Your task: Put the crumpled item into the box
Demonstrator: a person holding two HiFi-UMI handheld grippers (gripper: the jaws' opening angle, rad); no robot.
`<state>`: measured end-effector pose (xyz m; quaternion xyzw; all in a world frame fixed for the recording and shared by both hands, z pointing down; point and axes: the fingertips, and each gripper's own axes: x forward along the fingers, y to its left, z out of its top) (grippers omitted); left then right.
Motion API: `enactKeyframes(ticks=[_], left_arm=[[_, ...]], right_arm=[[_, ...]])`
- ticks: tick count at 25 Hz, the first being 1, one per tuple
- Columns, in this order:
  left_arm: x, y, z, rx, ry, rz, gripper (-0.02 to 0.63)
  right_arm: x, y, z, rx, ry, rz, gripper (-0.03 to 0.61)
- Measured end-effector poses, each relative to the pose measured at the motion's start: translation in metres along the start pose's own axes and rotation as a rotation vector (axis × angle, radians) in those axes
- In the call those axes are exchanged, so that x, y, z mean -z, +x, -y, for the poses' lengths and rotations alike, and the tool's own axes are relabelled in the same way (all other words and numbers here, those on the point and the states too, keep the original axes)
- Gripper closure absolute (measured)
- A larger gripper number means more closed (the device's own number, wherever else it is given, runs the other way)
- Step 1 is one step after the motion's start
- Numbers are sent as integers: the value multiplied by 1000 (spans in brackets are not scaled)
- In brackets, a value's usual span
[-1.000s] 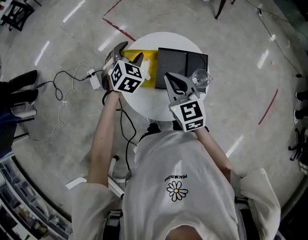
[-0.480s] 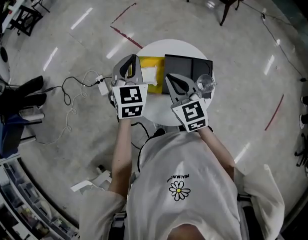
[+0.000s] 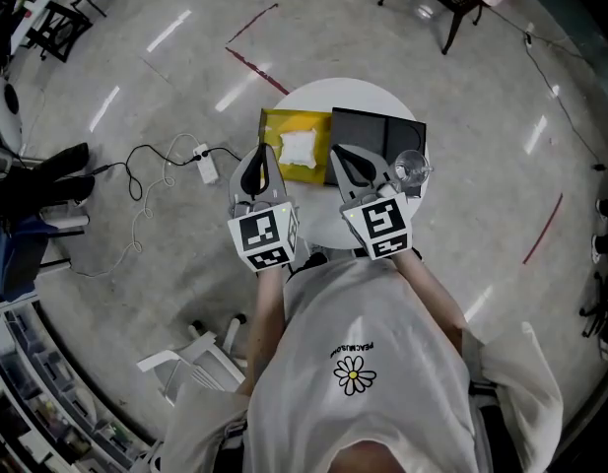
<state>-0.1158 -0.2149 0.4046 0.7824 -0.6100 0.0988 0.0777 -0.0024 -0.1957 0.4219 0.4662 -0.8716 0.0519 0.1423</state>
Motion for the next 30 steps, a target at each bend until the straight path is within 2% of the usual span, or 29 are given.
enactKeyframes(ticks=[6,13,18,30], left_arm=[[6,-6,3,-11,-18,20,612],[2,-5,14,16,30,61,614],[2,-6,11,11,-23,73,614],[11,-8,7,-9,-31,43,612]], right_arm=[[4,0,-8,-26,-6,-18,580],[7,1,-10,-36,-3,-20,580],[8,1,-9,-35,-2,-22,578],[13,-2,-6,-33,-11,-29,578]])
